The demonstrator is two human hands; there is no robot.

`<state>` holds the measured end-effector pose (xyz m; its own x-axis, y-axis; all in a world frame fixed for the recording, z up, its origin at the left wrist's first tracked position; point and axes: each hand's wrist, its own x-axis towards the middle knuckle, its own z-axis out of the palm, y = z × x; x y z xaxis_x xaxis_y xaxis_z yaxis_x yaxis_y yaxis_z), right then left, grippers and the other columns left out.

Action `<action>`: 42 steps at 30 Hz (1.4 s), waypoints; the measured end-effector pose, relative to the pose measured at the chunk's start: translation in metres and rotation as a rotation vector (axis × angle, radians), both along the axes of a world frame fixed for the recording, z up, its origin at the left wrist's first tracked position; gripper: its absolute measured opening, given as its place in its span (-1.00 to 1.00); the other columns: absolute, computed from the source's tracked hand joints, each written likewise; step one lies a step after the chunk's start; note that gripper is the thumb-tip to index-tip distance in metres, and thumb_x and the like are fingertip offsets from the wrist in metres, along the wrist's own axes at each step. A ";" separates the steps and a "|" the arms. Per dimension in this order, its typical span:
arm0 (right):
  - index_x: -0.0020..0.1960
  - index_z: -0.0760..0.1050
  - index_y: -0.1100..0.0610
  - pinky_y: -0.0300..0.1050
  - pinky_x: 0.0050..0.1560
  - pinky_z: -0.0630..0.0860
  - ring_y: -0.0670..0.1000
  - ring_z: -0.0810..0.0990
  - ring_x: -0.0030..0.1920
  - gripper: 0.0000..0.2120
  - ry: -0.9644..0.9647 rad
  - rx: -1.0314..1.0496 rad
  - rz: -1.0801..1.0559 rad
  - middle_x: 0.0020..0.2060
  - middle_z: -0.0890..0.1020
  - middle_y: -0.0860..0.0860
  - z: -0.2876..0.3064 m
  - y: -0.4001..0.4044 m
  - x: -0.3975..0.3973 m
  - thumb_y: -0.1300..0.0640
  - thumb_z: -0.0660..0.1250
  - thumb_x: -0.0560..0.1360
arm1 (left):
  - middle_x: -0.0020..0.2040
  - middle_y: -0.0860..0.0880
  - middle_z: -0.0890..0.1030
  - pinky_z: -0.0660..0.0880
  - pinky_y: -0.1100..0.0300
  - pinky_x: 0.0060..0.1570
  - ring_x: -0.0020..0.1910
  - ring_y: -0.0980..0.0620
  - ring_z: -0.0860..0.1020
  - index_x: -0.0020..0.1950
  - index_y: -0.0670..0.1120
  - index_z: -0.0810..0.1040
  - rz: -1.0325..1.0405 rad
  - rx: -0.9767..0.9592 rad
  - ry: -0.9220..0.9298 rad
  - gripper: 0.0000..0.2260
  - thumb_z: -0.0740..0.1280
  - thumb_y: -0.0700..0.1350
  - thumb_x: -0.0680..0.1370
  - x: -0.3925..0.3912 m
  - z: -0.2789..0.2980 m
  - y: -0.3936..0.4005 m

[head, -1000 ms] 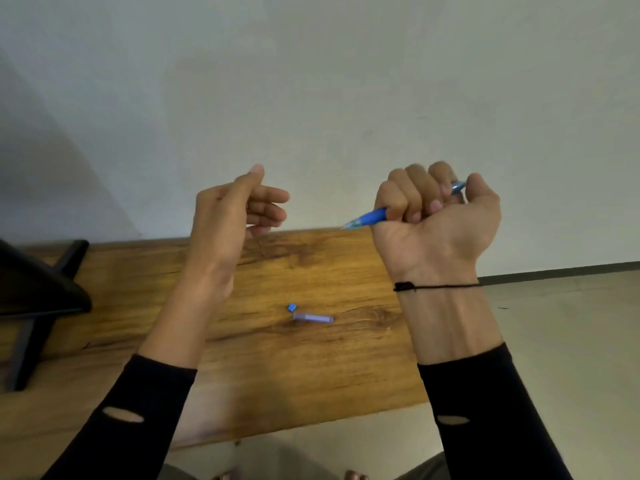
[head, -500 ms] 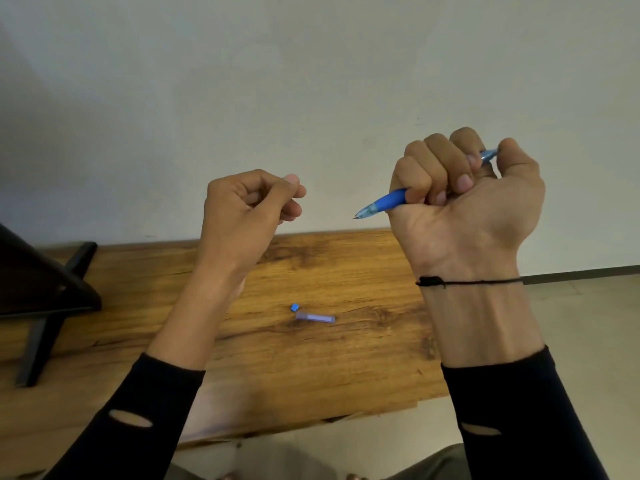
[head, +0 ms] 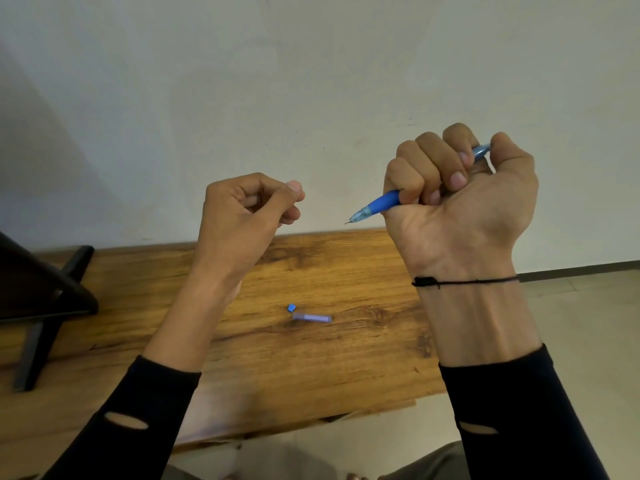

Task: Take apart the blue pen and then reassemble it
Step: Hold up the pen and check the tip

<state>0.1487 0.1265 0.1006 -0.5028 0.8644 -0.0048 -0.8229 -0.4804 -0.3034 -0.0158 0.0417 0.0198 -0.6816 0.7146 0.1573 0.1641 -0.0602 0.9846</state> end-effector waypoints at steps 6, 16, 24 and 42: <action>-0.35 0.16 0.09 -0.25 -0.56 0.06 -0.06 -0.02 -0.47 -0.54 -0.002 -0.005 0.000 -0.60 0.19 -0.06 0.000 0.001 0.001 -0.08 -0.03 0.68 | -0.17 -0.12 0.79 0.65 0.31 -0.11 -0.26 0.14 0.70 -0.17 -0.03 0.76 -0.001 -0.008 0.009 -0.85 0.51 -0.08 0.60 -0.001 -0.001 -0.001; -0.36 0.17 0.09 -0.24 -0.55 0.05 -0.06 -0.02 -0.47 -0.53 0.008 -0.016 0.019 -0.60 0.20 -0.06 -0.003 0.002 -0.001 -0.07 -0.04 0.68 | -0.25 -0.04 0.78 0.67 0.28 -0.07 -0.23 0.12 0.72 -0.09 -0.08 0.78 -0.027 -0.018 0.042 -0.88 0.54 -0.05 0.58 -0.006 -0.009 0.000; -0.34 0.18 0.09 -0.23 -0.53 0.04 -0.07 -0.02 -0.46 -0.53 -0.023 -0.017 0.020 -0.59 0.20 -0.06 -0.007 0.004 -0.001 -0.10 -0.01 0.69 | -0.23 0.01 0.78 0.70 0.18 -0.01 -0.19 0.07 0.76 -0.08 -0.06 0.78 -0.052 -0.009 0.063 -0.90 0.55 -0.05 0.56 -0.007 -0.011 -0.001; 0.26 0.58 0.22 -0.15 -0.11 0.55 -0.03 0.57 -0.11 -0.78 -0.797 0.371 0.002 -0.06 0.61 0.06 -0.085 0.024 -0.027 0.17 0.22 0.74 | -0.19 -0.12 0.82 0.75 0.17 -0.16 -0.17 -0.03 0.82 0.03 -0.10 0.80 -0.394 -0.172 -0.103 -0.85 0.56 -0.06 0.51 0.011 -0.028 0.007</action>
